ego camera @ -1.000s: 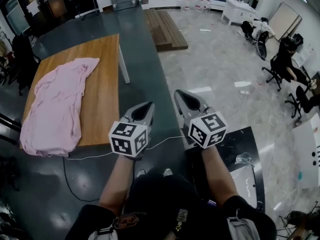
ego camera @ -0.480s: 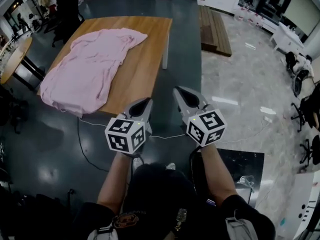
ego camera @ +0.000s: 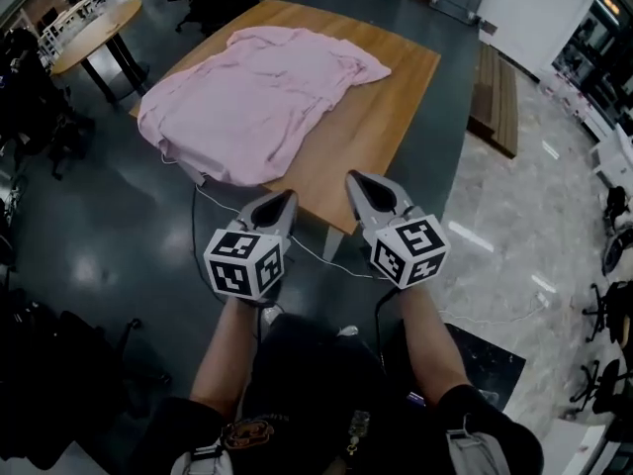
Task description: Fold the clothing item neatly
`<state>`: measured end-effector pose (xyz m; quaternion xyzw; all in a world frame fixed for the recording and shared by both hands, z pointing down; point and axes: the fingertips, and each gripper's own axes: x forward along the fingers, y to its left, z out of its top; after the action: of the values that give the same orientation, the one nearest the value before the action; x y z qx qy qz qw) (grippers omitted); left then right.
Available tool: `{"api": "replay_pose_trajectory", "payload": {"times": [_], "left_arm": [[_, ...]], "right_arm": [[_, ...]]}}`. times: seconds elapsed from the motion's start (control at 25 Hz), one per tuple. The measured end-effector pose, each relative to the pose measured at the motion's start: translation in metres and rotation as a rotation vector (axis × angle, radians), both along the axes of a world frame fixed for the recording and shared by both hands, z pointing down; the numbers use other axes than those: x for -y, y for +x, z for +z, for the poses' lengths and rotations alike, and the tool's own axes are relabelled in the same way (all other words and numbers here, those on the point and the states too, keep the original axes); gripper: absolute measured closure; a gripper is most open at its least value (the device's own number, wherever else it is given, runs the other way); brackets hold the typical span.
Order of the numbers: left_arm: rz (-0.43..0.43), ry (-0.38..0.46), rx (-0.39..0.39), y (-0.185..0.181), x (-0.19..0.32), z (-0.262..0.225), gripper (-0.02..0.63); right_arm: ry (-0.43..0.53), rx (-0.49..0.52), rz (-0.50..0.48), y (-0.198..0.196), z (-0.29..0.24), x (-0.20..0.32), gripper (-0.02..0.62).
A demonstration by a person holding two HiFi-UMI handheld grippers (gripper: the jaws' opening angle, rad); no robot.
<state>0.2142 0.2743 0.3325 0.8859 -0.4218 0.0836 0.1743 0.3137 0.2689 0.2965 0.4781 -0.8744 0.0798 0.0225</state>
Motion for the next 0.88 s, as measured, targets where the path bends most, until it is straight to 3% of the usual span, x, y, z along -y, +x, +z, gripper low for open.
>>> {"api": "replay_pose_trajectory", "payload": {"times": [0.44,0.88], "left_arm": [[-0.137,-0.016,-0.01,-0.16,0.057,0.012,0.598],[-0.209,-0.017,-0.01,-0.264,0.107,0.014,0.598]], "right_arm": [[-0.022,-0.032,-0.135,-0.157,0.013,0.066,0.592],[-0.039,-0.086,-0.222,-0.256,0.023,0.125,0.592]]}}
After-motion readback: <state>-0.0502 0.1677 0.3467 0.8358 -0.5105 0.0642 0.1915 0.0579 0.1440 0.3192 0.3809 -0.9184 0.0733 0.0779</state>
